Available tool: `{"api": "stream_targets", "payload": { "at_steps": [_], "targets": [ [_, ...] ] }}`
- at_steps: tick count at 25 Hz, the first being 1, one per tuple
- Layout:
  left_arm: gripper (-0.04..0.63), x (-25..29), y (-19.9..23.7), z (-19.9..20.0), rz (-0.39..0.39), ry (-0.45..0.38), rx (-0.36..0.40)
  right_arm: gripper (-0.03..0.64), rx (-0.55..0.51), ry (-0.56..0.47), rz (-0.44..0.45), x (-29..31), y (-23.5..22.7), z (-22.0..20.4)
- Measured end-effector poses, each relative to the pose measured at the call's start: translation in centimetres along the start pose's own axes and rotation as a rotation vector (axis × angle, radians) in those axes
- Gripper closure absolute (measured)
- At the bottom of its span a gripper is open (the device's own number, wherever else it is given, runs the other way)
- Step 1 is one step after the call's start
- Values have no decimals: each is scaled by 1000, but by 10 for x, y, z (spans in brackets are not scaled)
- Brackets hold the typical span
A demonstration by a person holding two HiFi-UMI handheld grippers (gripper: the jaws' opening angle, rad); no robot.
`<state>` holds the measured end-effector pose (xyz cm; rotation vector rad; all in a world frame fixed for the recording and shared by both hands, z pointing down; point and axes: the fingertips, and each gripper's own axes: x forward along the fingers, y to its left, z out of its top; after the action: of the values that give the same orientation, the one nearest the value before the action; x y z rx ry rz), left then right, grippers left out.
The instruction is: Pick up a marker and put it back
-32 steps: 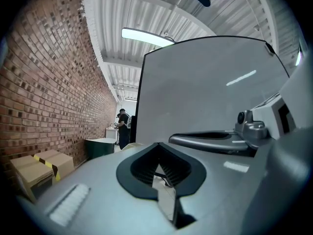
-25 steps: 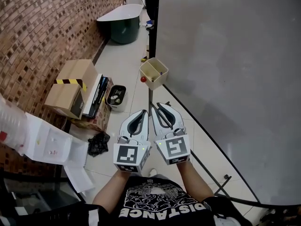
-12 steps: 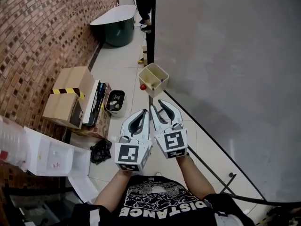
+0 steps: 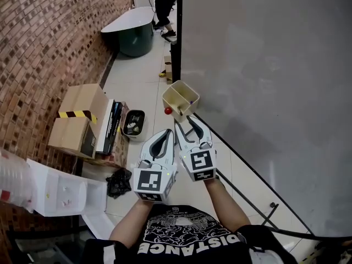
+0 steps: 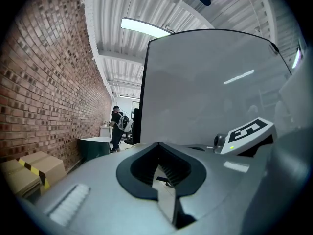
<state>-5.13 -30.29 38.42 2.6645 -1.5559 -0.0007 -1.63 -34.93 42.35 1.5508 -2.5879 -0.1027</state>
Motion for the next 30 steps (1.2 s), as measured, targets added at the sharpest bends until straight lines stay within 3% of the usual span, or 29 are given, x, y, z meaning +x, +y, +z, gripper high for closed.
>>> {"api": "stream_targets", "payload": {
  "at_steps": [13,21,30],
  "targets": [
    [591,12,15,-5,3,7,9,500,-1,54,-26,37,-12,-27],
    [591,13,23,1,13,7,12,571,-36,71,-53,45,-18,-27],
    [591,12,24,5,19,-5,8,584,-74,91,-73,45,-21,-27]
  ]
}}
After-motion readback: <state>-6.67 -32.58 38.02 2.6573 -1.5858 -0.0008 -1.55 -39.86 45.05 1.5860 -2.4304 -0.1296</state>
